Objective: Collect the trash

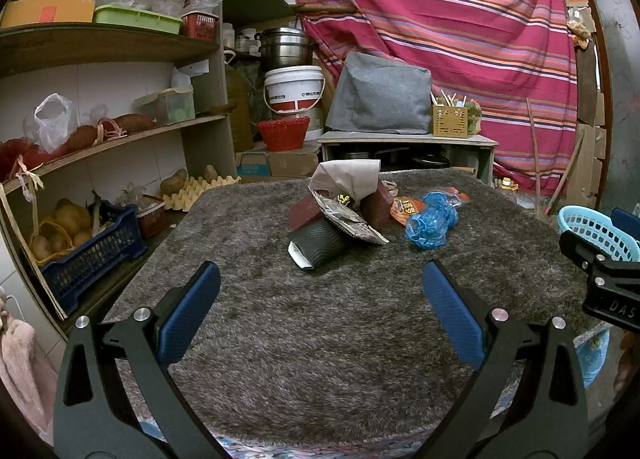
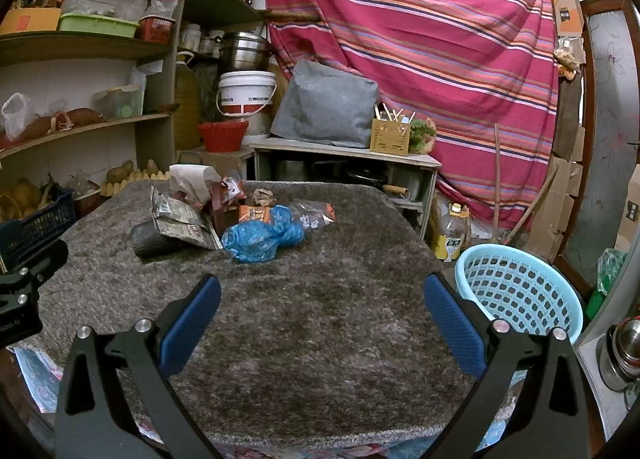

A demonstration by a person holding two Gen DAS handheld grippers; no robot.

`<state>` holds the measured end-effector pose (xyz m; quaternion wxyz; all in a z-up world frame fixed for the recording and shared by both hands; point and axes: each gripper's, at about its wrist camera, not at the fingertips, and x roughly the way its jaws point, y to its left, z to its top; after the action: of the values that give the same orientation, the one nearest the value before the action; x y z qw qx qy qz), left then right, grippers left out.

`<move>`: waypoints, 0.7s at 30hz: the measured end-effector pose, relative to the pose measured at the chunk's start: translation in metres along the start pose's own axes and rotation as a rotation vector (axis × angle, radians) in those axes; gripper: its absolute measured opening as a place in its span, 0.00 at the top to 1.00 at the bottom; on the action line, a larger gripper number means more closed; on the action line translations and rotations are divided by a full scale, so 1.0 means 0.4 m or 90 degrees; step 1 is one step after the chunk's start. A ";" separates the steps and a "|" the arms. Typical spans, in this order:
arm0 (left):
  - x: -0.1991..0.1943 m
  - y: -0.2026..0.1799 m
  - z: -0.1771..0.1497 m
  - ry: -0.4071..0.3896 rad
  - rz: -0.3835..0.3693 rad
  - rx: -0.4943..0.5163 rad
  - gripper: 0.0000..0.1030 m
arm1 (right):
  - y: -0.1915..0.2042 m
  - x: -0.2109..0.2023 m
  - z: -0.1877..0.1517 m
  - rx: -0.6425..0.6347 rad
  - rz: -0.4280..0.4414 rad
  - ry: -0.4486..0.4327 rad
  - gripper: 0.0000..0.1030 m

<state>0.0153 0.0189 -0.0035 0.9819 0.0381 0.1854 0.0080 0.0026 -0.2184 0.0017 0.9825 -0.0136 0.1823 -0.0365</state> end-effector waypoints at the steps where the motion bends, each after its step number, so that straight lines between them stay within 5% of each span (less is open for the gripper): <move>1: 0.000 0.000 0.000 0.000 0.000 0.000 0.05 | -0.003 0.000 0.001 -0.001 -0.001 -0.001 0.04; 21: 0.006 -0.001 -0.009 0.004 0.004 0.003 0.05 | -0.008 -0.002 -0.001 0.004 -0.012 -0.003 0.04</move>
<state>0.0163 0.0186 -0.0076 0.9812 0.0409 0.1885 0.0108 0.0014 -0.2215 0.0018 0.9825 -0.0121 0.1798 -0.0464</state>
